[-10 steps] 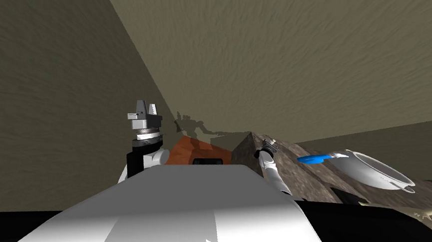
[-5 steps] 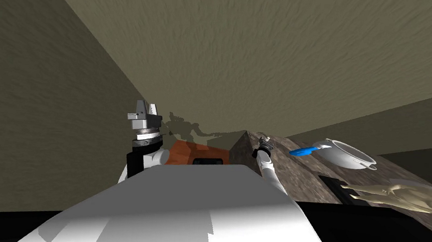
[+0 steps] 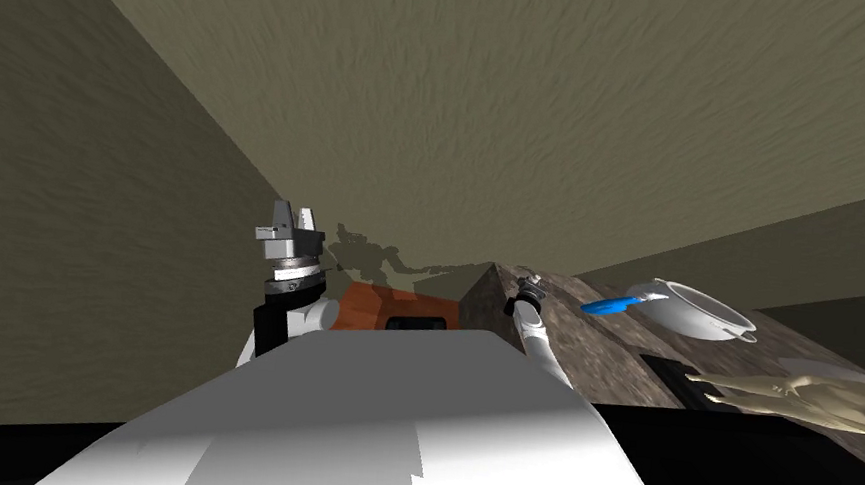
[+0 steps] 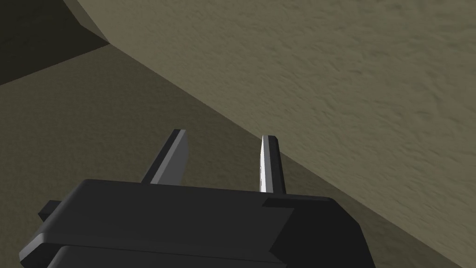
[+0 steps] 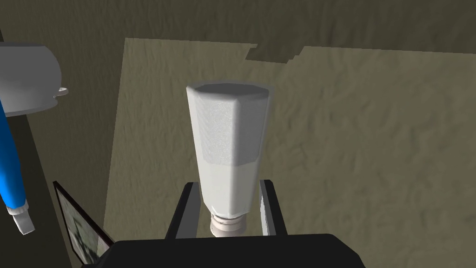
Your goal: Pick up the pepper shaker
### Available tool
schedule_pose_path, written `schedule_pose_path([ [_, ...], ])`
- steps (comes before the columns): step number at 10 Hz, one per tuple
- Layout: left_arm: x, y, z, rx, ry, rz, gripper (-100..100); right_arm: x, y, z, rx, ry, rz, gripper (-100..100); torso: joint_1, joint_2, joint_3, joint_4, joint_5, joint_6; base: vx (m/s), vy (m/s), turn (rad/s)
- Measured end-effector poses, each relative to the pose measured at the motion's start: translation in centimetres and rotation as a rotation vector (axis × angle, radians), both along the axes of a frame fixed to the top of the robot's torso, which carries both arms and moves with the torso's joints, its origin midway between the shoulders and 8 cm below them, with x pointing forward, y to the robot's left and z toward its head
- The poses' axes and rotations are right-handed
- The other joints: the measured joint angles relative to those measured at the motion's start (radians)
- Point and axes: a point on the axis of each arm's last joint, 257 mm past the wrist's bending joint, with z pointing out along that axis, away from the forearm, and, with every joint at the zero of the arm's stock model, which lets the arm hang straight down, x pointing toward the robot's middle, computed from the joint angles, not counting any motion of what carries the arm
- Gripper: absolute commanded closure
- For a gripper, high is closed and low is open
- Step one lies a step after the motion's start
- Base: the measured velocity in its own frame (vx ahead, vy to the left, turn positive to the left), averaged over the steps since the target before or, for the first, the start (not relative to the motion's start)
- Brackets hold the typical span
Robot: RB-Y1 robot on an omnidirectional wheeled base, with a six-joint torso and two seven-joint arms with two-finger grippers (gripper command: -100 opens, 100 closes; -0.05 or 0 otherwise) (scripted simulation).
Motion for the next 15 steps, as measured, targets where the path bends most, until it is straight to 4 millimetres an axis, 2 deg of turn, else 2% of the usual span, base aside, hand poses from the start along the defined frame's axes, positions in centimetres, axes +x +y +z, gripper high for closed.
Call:
schedule_pose_path([
  [1,0.0,0.0,0.0,0.000,0.000,0.000,0,0.0,0.0,0.0,0.000,0.000,0.000,100,0.000,0.000,0.000,0.000,0.000,0.000,0.000,0.000,0.000],
  [2,0.0,0.0,0.0,0.000,0.000,0.000,0,0.0,0.0,0.0,0.000,0.000,-0.001,0,0.000,0.000,0.000,0.000,0.000,0.000,0.000,0.000,0.000],
  [3,0.0,0.0,0.0,0.000,0.000,0.000,0,0.0,0.0,0.0,0.000,0.000,-0.001,100,0.000,0.000,0.000,0.000,0.000,0.000,-0.073,0.000,0.293],
  [6,0.0,0.0,0.0,0.000,0.000,0.000,0,-1.9,-2.5,-0.3,0.011,-0.003,-0.067,100,-0.001,0.005,0.002,0.000,-0.006,-0.008,-0.158,0.012,0.336],
  [8,0.0,0.0,0.0,0.000,0.000,0.000,0,-2.5,-3.9,-0.9,0.018,0.002,-0.101,100,-0.003,0.000,-0.001,-0.002,-0.008,-0.007,-0.099,0.016,0.293],
  [9,0.0,0.0,0.0,0.000,0.000,0.000,0,-3.7,-5.3,-1.1,0.022,0.003,-0.135,100,-0.005,-0.001,-0.002,-0.002,-0.009,-0.008,-0.094,0.011,0.153],
  [11,0.0,0.0,0.0,0.000,0.000,0.000,0,-4.8,-7.0,-1.4,0.025,0.009,-0.179,100,-0.007,-0.001,-0.003,-0.004,-0.011,-0.006,-0.096,0.028,0.169],
  [15,0.0,0.0,0.0,0.000,0.000,0.000,0,-7.6,-9.5,-1.2,0.026,0.009,-0.262,100,-0.008,-0.003,-0.003,-0.004,-0.011,-0.006,-0.080,0.027,0.185],
])
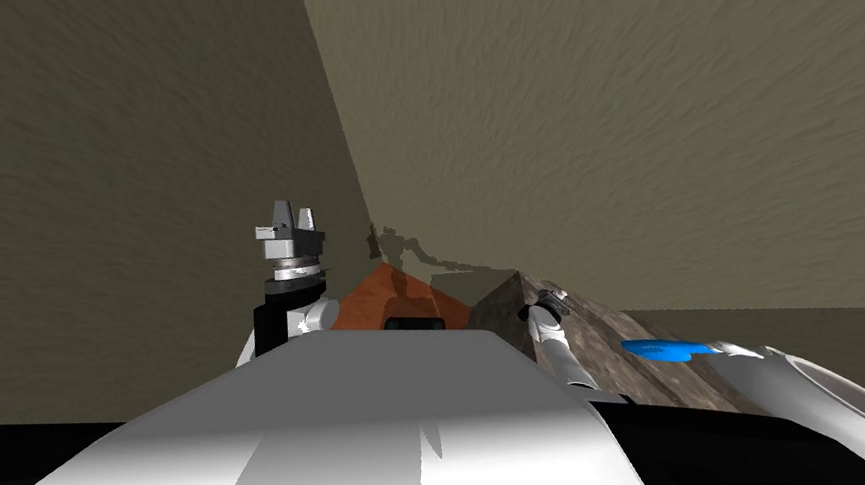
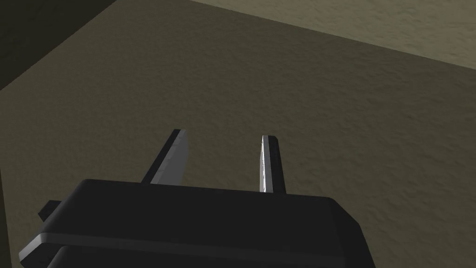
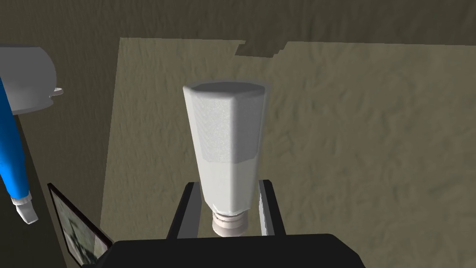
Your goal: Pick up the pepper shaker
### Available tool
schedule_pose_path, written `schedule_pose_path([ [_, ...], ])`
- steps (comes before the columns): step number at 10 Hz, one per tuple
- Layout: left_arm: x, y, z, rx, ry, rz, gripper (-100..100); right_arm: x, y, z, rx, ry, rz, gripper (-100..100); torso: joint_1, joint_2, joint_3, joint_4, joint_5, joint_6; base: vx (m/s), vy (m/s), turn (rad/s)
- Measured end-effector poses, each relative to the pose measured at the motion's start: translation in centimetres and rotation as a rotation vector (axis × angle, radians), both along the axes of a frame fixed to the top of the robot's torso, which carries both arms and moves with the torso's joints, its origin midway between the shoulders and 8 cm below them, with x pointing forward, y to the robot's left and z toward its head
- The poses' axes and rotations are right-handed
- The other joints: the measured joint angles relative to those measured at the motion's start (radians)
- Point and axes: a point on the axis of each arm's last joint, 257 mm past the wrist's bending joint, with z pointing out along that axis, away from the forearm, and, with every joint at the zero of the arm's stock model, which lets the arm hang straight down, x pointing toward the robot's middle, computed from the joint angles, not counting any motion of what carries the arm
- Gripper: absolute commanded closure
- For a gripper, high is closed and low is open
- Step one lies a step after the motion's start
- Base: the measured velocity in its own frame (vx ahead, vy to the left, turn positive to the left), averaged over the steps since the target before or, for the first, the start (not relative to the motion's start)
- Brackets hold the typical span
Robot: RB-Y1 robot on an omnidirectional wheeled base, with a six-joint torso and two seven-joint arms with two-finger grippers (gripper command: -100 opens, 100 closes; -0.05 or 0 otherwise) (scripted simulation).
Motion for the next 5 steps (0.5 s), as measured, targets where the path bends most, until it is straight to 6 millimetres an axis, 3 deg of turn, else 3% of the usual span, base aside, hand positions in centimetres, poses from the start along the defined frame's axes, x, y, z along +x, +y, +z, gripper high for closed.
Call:
schedule_pose_path([
  [3,0.0,0.0,0.0,0.000,0.000,0.000,0,-1.6,-1.9,0.5,-0.012,-0.003,-0.056,100,0.000,0.000,0.000,0.000,0.000,0.002,-0.081,0.031,0.198],
  [4,0.0,0.0,0.0,0.000,0.000,0.000,0,-2.4,-3.0,0.8,-0.020,-0.004,-0.081,100,0.000,0.000,0.000,0.000,0.000,0.000,-0.041,0.013,0.054],
  [5,0.0,0.0,0.0,0.000,0.000,0.000,0,-2.4,-3.2,0.9,-0.021,-0.008,-0.085,0,-0.001,-0.002,-0.001,0.000,0.000,0.002,-0.006,0.002,-0.010],
])
